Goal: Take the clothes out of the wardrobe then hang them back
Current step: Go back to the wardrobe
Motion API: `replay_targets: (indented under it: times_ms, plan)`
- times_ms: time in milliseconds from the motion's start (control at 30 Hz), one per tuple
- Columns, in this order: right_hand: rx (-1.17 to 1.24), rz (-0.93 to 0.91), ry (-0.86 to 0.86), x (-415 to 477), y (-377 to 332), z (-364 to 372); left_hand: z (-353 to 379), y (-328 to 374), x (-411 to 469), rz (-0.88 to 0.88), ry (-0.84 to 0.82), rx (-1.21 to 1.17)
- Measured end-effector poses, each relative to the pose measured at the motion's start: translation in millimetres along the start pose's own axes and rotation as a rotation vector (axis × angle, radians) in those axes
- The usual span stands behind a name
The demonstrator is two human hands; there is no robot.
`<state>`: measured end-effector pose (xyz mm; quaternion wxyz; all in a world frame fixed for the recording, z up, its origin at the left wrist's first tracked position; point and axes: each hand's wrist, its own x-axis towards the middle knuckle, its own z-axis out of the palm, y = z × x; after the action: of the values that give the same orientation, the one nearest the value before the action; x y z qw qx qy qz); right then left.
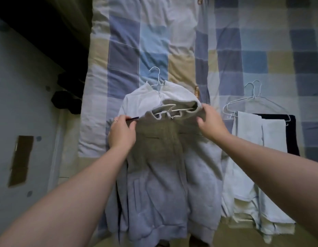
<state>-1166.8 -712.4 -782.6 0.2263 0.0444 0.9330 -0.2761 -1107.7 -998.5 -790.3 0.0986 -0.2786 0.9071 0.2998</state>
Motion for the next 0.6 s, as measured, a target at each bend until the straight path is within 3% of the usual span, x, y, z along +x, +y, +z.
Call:
replay_targets:
  times_ms: [133,300,600]
  plan:
    - [-0.037,-0.028,-0.119,1.4,8.5,22.5,19.7,-2.7,16.1,0.015,-0.034,-0.007]
    - [-0.104,0.038,-0.201,-43.0,14.7,25.9,18.2,-3.9,-16.6,0.012,-0.212,0.108]
    - [0.005,0.132,-0.065,-148.6,-18.8,-25.9,-41.5,43.4,-101.3,0.13,-0.402,0.189]
